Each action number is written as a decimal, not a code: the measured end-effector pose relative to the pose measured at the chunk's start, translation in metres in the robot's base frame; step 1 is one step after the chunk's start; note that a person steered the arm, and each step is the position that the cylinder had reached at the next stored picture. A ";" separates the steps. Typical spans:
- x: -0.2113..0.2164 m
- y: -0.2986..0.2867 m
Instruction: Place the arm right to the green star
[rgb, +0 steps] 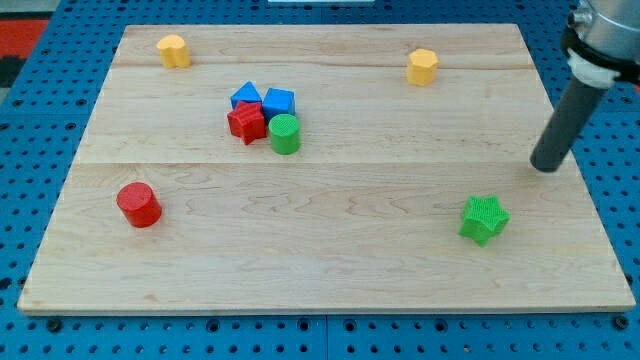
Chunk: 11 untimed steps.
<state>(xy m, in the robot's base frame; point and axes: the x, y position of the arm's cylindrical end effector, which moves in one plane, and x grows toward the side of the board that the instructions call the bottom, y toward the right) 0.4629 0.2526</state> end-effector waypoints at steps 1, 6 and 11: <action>0.045 0.000; 0.060 -0.027; 0.053 -0.027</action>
